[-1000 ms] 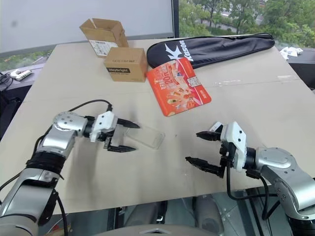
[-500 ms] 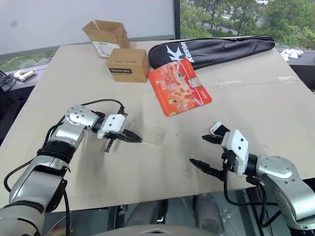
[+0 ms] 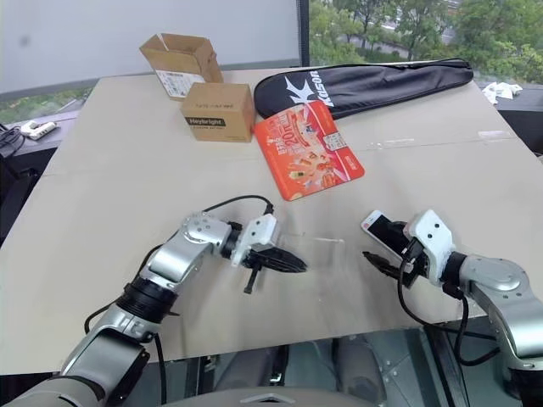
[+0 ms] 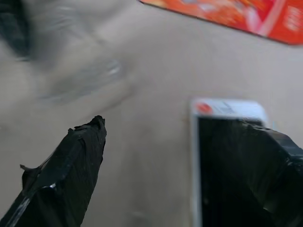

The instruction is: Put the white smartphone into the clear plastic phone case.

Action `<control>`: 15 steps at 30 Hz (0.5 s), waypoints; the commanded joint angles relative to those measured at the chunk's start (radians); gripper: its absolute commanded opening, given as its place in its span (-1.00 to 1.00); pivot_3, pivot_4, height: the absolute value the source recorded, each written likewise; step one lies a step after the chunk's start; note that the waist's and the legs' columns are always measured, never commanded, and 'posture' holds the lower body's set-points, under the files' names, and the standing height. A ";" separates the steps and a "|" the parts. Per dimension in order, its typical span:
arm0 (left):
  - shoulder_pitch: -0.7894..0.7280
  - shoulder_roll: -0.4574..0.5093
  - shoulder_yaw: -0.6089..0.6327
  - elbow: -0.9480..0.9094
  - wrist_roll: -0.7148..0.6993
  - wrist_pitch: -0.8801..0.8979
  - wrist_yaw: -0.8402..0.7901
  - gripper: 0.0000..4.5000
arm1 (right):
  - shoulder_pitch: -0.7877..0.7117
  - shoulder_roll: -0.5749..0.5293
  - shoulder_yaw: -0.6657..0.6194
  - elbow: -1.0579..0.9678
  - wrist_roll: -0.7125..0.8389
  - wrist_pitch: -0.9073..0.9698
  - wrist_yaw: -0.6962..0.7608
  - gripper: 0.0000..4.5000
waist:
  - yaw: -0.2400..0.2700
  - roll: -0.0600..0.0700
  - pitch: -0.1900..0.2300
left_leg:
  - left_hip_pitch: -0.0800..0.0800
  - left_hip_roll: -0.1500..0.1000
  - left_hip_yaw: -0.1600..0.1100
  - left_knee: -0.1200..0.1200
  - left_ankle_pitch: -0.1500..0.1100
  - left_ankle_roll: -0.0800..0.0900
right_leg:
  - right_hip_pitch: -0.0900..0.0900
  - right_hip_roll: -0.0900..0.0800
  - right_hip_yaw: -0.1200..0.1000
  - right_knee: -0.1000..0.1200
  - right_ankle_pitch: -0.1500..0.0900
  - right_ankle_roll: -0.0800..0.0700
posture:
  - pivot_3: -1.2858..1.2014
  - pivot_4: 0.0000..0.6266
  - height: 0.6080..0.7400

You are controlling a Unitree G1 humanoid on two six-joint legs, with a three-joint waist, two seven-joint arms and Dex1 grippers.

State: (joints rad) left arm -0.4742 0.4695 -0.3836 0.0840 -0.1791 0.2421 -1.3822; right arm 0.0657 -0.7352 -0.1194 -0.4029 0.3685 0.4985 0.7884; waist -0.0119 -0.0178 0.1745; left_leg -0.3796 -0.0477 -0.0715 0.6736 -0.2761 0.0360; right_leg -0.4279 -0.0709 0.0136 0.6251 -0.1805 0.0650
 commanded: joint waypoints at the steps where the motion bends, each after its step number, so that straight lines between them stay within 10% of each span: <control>1: -0.012 -0.025 -0.053 0.000 0.077 0.013 0.083 -0.98 | -0.010 -0.026 -0.048 0.033 -0.034 -0.037 -0.017 1.00 | 0.002 0.000 0.000 | 0.000 0.000 0.000 0.000 0.000 0.000 | 0.000 0.000 0.000 0.000 0.000 0.000 | 0.03 -0.52 1.00; 11: 0.026 -0.111 -0.057 -0.088 0.050 0.208 0.220 -0.98 | -0.003 -0.055 -0.083 0.093 -0.004 0.056 0.000 1.00 | 0.027 0.001 -0.001 | 0.001 -0.001 0.000 0.001 0.000 0.000 | 0.003 -0.001 0.000 -0.001 0.000 0.000 | 0.03 -0.52 1.00; 15: 0.046 -0.107 -0.050 -0.145 0.009 0.268 0.224 -0.21 | -0.023 -0.064 -0.076 0.124 -0.013 0.119 -0.023 1.00 | 0.025 0.001 -0.001 | 0.001 -0.001 0.000 0.001 0.000 0.000 | 0.003 -0.001 0.000 -0.001 0.000 0.000 | 0.03 -0.52 1.00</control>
State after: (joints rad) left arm -0.4336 0.3572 -0.4354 -0.0319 -0.1584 0.4862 -1.1713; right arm 0.0580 -0.7799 -0.1728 -0.2699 0.3526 0.5955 0.7740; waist 0.0133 -0.0171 0.1740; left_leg -0.3782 -0.0489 -0.0720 0.6743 -0.2762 0.0361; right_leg -0.4246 -0.0724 0.0135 0.6237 -0.1806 0.0650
